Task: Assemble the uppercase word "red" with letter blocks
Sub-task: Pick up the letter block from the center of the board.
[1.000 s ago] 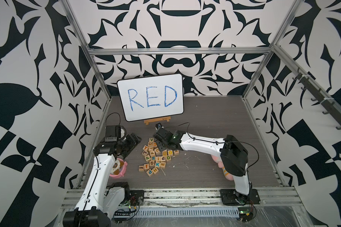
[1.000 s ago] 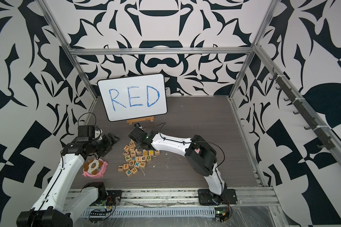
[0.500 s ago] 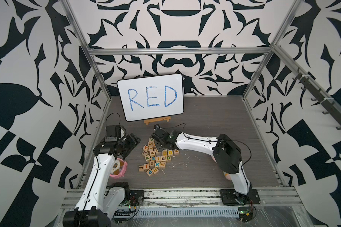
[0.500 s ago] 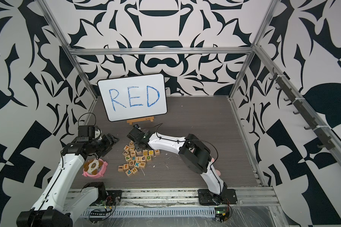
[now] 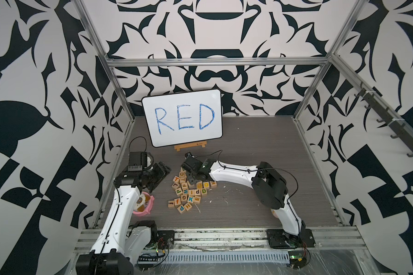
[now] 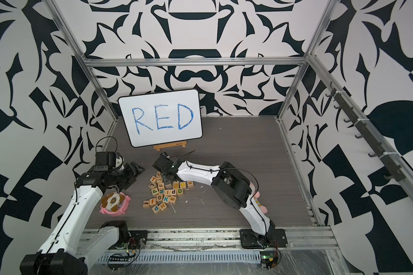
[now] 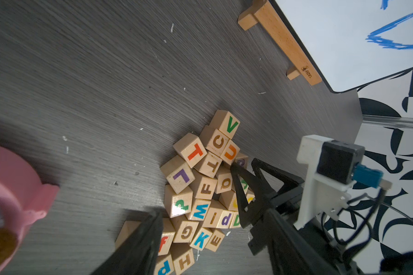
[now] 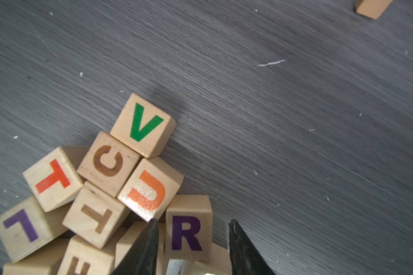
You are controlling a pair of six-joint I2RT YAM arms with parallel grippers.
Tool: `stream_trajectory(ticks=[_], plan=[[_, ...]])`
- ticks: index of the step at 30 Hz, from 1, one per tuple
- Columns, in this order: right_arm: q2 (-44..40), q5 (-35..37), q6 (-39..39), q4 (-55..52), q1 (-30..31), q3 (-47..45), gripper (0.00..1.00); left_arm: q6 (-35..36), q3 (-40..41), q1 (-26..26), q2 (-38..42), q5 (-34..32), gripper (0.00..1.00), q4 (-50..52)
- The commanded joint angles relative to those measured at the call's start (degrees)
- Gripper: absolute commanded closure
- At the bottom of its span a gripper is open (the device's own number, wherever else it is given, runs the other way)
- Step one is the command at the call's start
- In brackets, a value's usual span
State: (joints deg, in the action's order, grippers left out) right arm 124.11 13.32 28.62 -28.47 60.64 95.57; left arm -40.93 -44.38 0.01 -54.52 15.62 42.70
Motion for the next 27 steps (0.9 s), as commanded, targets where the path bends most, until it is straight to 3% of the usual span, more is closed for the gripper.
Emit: stream_trajectory(ticks=[1, 27], plan=[[-0.72, 1.0, 0.65, -0.05, 0.33, 2.49, 0.54, 0.41, -1.15, 0.25, -0.32, -0.27, 0.28, 1.51], [1.91, 2.23, 4.06, -2.03, 0.35, 3.51, 0.6, 0.41, -1.23, 0.43, -0.23, -0.98, 0.26, 1.69]])
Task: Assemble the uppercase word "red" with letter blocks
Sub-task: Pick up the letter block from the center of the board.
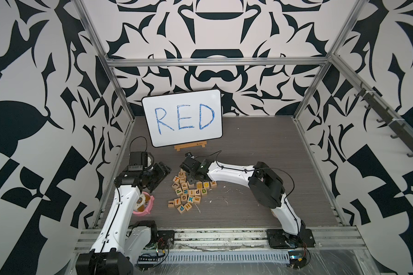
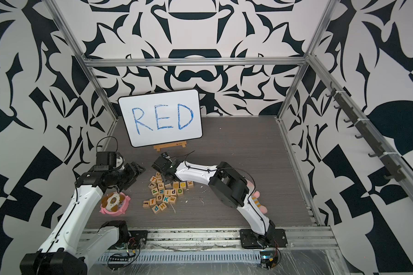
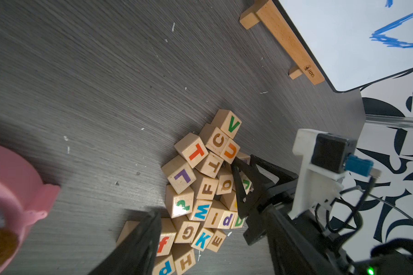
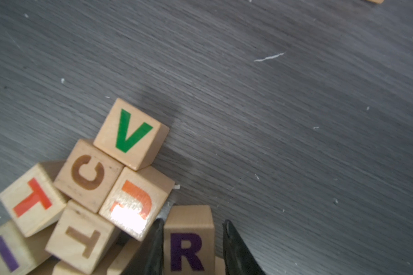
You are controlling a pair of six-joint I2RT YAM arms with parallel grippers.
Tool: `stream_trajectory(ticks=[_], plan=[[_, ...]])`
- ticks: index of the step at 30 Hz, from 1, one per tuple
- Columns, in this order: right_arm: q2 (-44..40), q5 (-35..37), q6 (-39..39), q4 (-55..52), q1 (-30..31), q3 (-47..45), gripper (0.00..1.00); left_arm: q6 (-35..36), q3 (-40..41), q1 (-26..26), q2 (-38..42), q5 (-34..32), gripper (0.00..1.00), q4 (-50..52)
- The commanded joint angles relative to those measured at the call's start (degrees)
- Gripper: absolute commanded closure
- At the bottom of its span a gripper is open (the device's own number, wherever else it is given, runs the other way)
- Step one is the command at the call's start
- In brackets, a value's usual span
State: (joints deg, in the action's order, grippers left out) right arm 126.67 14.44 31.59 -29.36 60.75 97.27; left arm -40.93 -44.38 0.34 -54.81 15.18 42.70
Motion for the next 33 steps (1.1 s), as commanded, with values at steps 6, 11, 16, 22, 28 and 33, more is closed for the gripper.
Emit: stream_trajectory(ticks=[6, 11, 16, 22, 28, 33], plan=[[-0.28, 1.03, 1.72, -1.19, 0.24, 2.12, 0.65, 0.42, -1.23, 0.1, -0.04, -0.57, 0.26, 1.69], [-0.98, 1.71, 1.82, -0.91, 0.24, 2.21, 0.7, 0.41, -1.15, 0.12, -0.3, -0.42, 0.26, 1.6], [-3.05, 1.74, 2.88, 1.46, 0.24, 0.93, 0.8, 0.75, -1.06, 0.1, -0.7, 0.71, 0.26, 1.36], [-10.95, 3.75, 6.06, 8.89, 0.21, -7.13, 0.85, 1.47, -0.98, 0.27, -0.48, 3.46, 0.26, 0.73], [-17.03, 10.13, 7.21, 7.22, 0.07, -11.3, 0.85, 1.51, -0.88, 0.54, -0.82, 3.45, 0.26, 0.72], [-16.63, 12.56, 7.43, 3.7, -1.86, -9.85, 0.85, 1.46, -1.28, 0.62, -1.14, 3.02, 0.25, 1.33]])
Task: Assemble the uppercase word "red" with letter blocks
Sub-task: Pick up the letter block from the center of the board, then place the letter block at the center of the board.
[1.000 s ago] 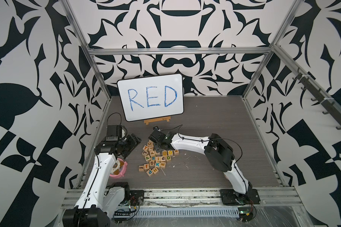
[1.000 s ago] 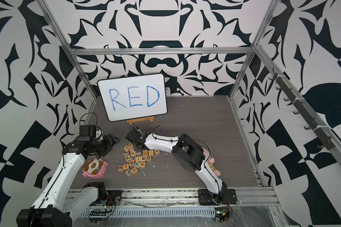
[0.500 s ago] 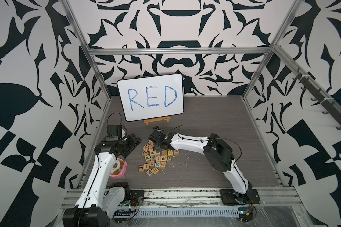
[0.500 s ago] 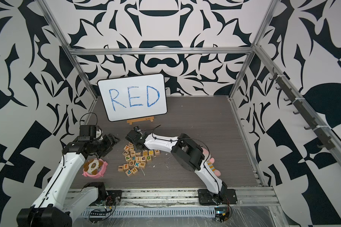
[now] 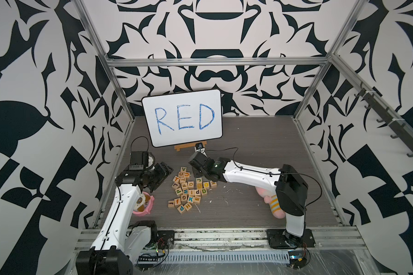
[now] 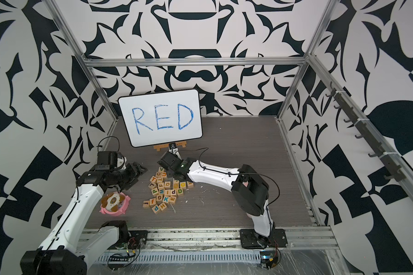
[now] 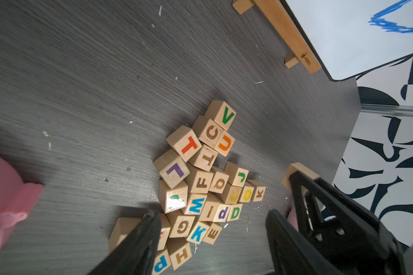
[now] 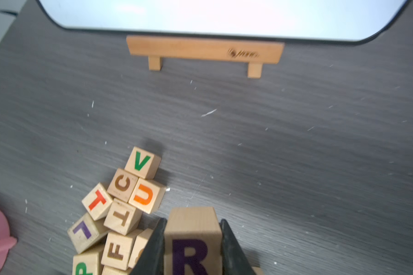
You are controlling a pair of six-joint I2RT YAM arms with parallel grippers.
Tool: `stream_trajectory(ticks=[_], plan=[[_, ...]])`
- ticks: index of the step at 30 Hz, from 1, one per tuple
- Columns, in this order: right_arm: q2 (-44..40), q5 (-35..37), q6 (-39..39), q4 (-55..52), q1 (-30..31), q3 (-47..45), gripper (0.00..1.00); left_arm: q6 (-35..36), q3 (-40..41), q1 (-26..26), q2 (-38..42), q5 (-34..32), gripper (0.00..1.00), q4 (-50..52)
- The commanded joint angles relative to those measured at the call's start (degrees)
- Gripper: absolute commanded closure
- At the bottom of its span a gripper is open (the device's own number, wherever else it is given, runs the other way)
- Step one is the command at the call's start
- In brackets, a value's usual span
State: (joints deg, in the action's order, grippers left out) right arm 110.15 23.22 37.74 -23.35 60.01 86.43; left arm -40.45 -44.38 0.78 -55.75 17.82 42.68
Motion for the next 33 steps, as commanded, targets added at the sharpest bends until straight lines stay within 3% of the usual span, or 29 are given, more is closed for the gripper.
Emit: stream_trajectory(ticks=[1, 23, 33], plan=[[0.57, 3.67, 1.29, -2.6, -1.63, 1.8, 0.85, 0.92, -1.24, 0.19, -0.08, 0.12, 0.25, 1.28], [18.54, -1.67, -1.25, -1.99, -11.24, 18.08, 0.84, 0.72, -0.94, 1.33, -0.12, -0.33, 0.24, 1.0], [23.61, -3.18, -1.26, -3.89, -12.44, 23.31, 0.77, 1.14, -1.33, 2.39, -2.17, 1.13, 0.24, 1.36]])
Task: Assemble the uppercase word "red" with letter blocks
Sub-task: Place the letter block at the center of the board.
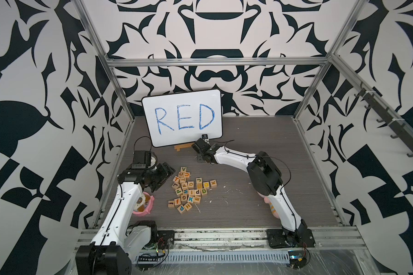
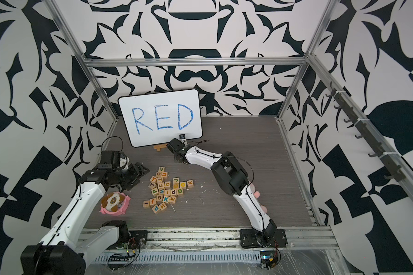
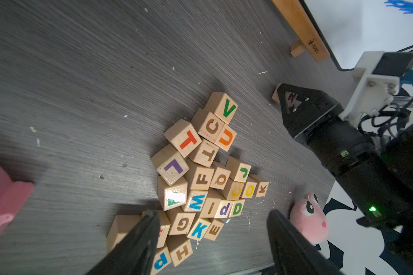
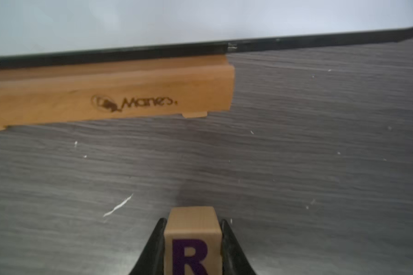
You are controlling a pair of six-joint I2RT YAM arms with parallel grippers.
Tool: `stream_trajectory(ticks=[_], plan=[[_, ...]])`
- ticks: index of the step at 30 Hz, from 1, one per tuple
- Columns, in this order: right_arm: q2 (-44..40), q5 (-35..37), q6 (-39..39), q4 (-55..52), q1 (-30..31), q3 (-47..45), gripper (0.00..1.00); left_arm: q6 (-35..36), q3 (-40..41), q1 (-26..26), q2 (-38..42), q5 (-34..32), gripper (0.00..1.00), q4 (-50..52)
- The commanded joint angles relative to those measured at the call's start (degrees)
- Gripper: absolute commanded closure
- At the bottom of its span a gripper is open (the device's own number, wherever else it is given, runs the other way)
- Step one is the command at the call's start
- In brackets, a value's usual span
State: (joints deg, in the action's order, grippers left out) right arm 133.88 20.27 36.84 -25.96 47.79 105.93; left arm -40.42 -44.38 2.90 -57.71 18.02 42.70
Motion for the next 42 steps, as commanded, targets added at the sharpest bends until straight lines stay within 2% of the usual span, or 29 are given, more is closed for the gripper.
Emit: stream_trajectory(ticks=[1, 4, 6, 8, 13, 17, 24, 30, 34, 39, 42], plan=[[0.37, -0.3, -0.2, -1.67, -0.24, 4.47, 0.76, 1.41, -1.32, 0.42, -0.21, 1.32, 0.24, 1.25], [1.32, -0.5, -0.08, -2.24, -0.24, 5.5, 0.75, 3.88, -1.87, 1.18, -0.42, 5.29, 0.23, 1.06], [1.45, -0.34, 0.11, -2.28, -0.28, 5.55, 0.7, 4.68, -2.12, 2.51, -0.56, 6.4, 0.22, 1.28], [1.62, -0.4, 0.25, -2.16, -0.26, 5.81, 0.67, 4.83, -2.1, 4.52, -0.81, 6.04, 0.22, 1.31], [1.89, 0.58, 0.16, -3.23, -0.29, 7.2, 0.51, 5.0, -3.36, 7.65, -1.53, 2.94, 0.2, 3.35], [1.32, 0.18, -0.01, -3.68, -0.31, 7.61, 0.47, 3.97, -2.69, 7.65, -0.39, 0.88, 0.2, 2.77], [-2.13, -1.29, -1.0, -4.35, -0.27, 7.31, 0.46, 3.86, -2.55, 7.65, -0.47, 0.66, 0.25, 2.81], [-12.54, -2.07, -3.71, -1.32, 1.03, -0.39, 0.46, 3.34, -2.64, 7.65, -0.3, -1.06, 0.3, 3.16], [-22.15, -0.57, -7.34, -0.9, 3.38, -8.14, 0.51, 3.11, -2.56, 7.65, -0.03, -1.01, 0.33, 3.05], [-34.7, 2.8, -10.22, -2.74, 9.72, -19.44, 0.52, 2.74, -2.55, 7.65, -0.12, -0.97, 0.37, 3.09], [-41.05, 3.8, -7.73, -3.37, 14.64, -26.55, 0.52, 2.37, -2.47, 7.65, -0.43, -1.02, 0.41, 3.16]])
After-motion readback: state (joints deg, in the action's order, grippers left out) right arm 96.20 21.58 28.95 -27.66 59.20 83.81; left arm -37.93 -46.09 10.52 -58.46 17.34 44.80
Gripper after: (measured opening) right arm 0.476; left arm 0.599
